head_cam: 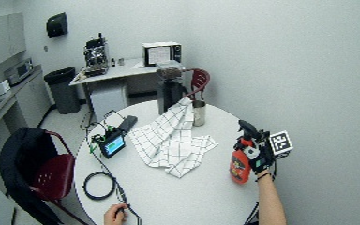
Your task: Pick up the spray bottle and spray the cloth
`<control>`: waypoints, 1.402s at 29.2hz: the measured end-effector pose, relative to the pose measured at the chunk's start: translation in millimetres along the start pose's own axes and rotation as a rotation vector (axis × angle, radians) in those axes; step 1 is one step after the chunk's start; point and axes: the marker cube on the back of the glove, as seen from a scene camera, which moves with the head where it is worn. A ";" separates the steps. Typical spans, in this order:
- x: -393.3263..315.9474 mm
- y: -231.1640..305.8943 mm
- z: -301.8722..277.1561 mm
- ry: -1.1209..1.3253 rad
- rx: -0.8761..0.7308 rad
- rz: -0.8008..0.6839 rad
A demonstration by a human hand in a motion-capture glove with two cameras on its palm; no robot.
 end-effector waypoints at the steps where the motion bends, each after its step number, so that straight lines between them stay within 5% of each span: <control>1: -10.2 -7.2 2.0 0.019 -0.020 -0.006; 10: -67.1 -58.4 32.0 0.245 -0.205 0.089; 18: -8.3 -49.8 79.7 0.305 -0.345 0.237; 41: -68.5 -74.0 77.8 0.371 -0.330 0.156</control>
